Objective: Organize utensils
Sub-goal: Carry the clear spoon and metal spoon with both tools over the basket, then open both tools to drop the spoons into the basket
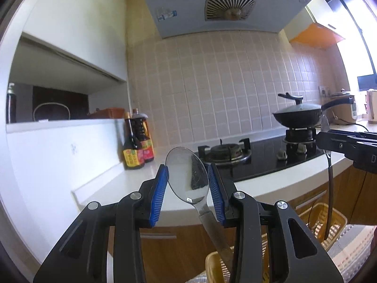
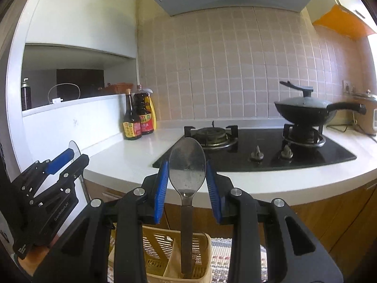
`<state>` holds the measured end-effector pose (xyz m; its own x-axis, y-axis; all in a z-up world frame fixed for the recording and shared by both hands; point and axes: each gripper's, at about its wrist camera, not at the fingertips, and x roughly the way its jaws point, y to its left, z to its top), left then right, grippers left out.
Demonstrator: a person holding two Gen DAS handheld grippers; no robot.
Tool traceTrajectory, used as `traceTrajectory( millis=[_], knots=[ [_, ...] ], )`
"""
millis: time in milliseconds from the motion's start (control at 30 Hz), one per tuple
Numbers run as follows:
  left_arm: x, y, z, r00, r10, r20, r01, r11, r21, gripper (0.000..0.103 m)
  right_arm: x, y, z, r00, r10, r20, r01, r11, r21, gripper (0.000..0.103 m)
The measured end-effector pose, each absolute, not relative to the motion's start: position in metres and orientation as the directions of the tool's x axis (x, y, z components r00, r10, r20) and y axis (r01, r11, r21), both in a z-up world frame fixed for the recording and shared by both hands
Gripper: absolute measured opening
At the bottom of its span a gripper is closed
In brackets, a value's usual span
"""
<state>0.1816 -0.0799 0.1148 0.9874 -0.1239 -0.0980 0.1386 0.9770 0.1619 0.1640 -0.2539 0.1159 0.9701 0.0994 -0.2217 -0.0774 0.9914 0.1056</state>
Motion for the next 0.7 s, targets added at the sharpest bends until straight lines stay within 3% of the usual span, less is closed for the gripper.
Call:
traceTrajectory(
  millis=[267, 500, 567, 600, 633, 700],
  knots=[
    [0.183, -0.073, 0.1, 0.976, -0.157, -0.149, 0.177, 0.975, 0.133, 0.036, 0.163, -0.257, 0.096, 0.966, 0.094, -0.24, -0.067, 0.991, 0.117, 0.03],
    [0.167, -0.053, 0.101, 0.951, -0.236, -0.202, 0.249, 0.968, 0.042, 0.054, 0.147, -0.26, 0.088, 0.939, 0.142, -0.313, -0.103, 0.985, 0.138, 0.031],
    [0.158, -0.043, 0.104, 0.938, -0.266, -0.221, 0.272, 0.962, -0.003, 0.057, 0.139, -0.262, 0.088, 0.933, 0.155, -0.325, -0.113, 0.983, 0.147, 0.034],
    [0.153, -0.038, 0.106, 0.931, -0.284, -0.231, 0.285, 0.958, -0.028, 0.058, 0.135, -0.263, 0.089, 0.928, 0.167, -0.332, -0.121, 0.981, 0.155, 0.045],
    [0.149, -0.033, 0.107, 0.922, -0.3, -0.243, 0.297, 0.953, -0.05, 0.059, 0.132, -0.264, 0.089, 0.924, 0.178, -0.339, -0.128, 0.978, 0.163, 0.049],
    [0.14, -0.026, 0.11, 0.907, -0.324, -0.267, 0.313, 0.946, -0.086, 0.059, 0.12, -0.264, 0.092, 0.915, 0.19, -0.355, -0.139, 0.976, 0.165, 0.049]
  ],
)
